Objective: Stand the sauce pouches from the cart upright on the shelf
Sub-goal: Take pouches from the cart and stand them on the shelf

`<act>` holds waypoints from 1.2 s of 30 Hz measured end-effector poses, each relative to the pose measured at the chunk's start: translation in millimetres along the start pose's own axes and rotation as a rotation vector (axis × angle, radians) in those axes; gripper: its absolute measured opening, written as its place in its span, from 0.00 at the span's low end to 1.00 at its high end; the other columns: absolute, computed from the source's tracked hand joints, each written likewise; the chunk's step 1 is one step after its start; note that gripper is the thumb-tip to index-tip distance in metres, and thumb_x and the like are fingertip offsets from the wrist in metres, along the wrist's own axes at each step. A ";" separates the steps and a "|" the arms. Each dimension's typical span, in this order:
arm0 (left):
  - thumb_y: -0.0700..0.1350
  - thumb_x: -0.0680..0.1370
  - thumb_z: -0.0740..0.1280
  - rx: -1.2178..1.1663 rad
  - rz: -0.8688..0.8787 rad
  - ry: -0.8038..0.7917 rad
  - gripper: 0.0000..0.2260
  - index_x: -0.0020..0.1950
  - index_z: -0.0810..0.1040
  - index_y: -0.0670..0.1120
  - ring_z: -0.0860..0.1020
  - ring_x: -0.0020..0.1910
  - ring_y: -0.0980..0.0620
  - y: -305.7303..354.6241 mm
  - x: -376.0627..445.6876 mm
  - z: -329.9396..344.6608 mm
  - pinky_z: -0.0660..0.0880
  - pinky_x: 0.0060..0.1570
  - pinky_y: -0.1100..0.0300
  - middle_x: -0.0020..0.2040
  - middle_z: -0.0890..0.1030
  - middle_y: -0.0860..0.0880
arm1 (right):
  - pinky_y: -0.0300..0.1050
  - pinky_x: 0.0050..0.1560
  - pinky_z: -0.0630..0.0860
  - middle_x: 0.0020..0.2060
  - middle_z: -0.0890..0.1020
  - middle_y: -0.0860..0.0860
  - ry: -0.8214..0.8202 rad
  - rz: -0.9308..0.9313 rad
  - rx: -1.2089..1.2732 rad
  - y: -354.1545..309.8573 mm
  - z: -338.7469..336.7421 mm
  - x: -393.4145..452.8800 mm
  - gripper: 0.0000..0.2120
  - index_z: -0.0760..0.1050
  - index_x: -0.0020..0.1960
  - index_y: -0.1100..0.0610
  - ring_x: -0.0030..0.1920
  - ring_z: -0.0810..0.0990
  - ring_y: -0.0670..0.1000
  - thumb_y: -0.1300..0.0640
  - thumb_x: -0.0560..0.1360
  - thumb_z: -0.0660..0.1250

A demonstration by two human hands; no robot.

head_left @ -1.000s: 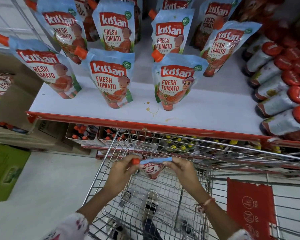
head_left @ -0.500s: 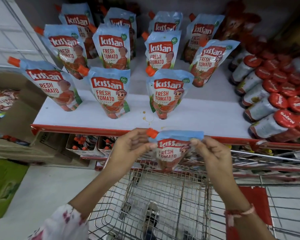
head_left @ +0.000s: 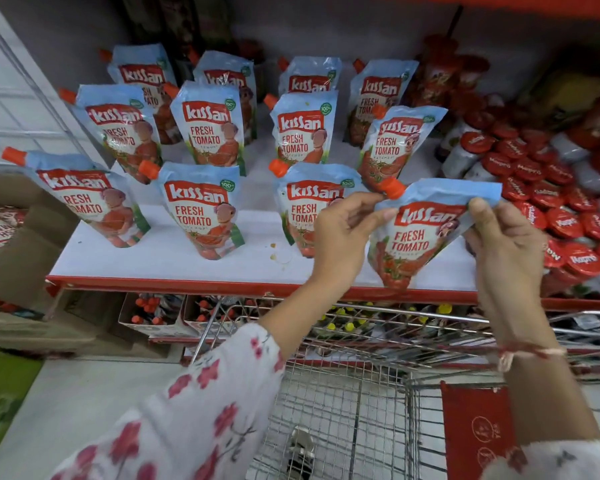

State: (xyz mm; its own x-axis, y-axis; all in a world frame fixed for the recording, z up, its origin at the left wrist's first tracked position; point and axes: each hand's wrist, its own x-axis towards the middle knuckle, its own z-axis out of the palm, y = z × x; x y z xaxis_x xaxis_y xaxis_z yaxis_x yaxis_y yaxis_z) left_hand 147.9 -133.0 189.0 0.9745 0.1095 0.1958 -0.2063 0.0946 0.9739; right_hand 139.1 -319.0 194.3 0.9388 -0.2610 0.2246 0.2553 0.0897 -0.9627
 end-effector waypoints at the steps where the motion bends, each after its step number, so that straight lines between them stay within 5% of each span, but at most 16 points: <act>1: 0.34 0.73 0.71 0.008 -0.008 0.026 0.08 0.51 0.80 0.34 0.82 0.45 0.48 -3.7 5.3 7.2 0.80 0.48 0.58 0.48 0.84 0.37 | 0.47 0.60 0.79 0.42 0.84 0.49 0.001 0.015 0.002 5.2 -2.4 8.4 0.08 0.81 0.47 0.53 0.51 0.79 0.52 0.49 0.73 0.70; 5: 0.34 0.74 0.70 0.019 -0.030 0.092 0.07 0.51 0.80 0.35 0.81 0.44 0.48 -17.0 21.4 29.2 0.79 0.48 0.54 0.46 0.84 0.37 | 0.33 0.45 0.80 0.38 0.83 0.46 -0.020 0.040 0.023 24.2 -10.0 36.6 0.05 0.80 0.44 0.53 0.45 0.79 0.47 0.52 0.74 0.68; 9: 0.34 0.75 0.69 0.034 -0.043 0.100 0.06 0.51 0.79 0.34 0.82 0.46 0.41 -30.1 31.1 39.9 0.80 0.51 0.44 0.47 0.83 0.34 | 0.43 0.60 0.79 0.45 0.86 0.46 -0.060 0.047 0.009 40.2 -22.2 53.5 0.06 0.82 0.47 0.52 0.54 0.80 0.51 0.51 0.74 0.68; 15: 0.35 0.76 0.68 0.071 -0.039 0.110 0.05 0.50 0.79 0.35 0.82 0.46 0.40 -39.0 34.2 41.2 0.81 0.49 0.43 0.45 0.84 0.35 | 0.39 0.57 0.79 0.44 0.87 0.44 -0.076 0.079 0.005 50.0 -24.6 61.4 0.07 0.82 0.48 0.52 0.50 0.82 0.45 0.58 0.80 0.64; 19: 0.36 0.76 0.68 0.083 -0.056 0.081 0.06 0.51 0.78 0.35 0.82 0.48 0.37 -40.3 33.3 39.9 0.79 0.51 0.39 0.46 0.83 0.34 | 0.40 0.59 0.79 0.45 0.87 0.44 -0.070 0.076 -0.010 48.2 -23.5 59.8 0.07 0.82 0.50 0.52 0.51 0.82 0.45 0.53 0.76 0.67; 25: 0.35 0.77 0.66 0.138 -0.094 0.028 0.12 0.60 0.76 0.38 0.81 0.56 0.42 -36.6 31.2 39.1 0.78 0.59 0.42 0.55 0.83 0.38 | 0.42 0.57 0.80 0.45 0.87 0.45 -0.037 0.064 -0.047 42.2 -22.3 58.0 0.09 0.81 0.53 0.53 0.51 0.83 0.48 0.53 0.74 0.70; 30: 0.33 0.77 0.65 0.221 -0.074 -0.047 0.22 0.70 0.68 0.41 0.74 0.67 0.44 -33.0 21.2 32.6 0.71 0.67 0.43 0.67 0.76 0.41 | 0.31 0.48 0.80 0.43 0.88 0.44 -0.015 0.037 -0.108 34.3 -27.4 53.8 0.14 0.81 0.55 0.52 0.46 0.84 0.42 0.53 0.70 0.74; 36: 0.35 0.78 0.66 0.266 -0.010 -0.118 0.25 0.74 0.63 0.43 0.67 0.73 0.48 -21.3 2.8 13.3 0.67 0.72 0.47 0.73 0.70 0.44 | 0.29 0.51 0.79 0.46 0.87 0.39 -0.009 -0.061 -0.241 18.0 -26.8 53.1 0.16 0.78 0.60 0.58 0.51 0.83 0.39 0.65 0.73 0.73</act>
State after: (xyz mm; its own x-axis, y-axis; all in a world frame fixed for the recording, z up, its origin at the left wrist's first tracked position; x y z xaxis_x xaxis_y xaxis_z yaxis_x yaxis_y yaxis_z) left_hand 156.1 -147.9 170.3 0.9831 -0.0074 0.1830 -0.1816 -0.1692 0.9687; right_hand 187.4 -357.0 184.9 0.9259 -0.2498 0.2834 0.2498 -0.1577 -0.9554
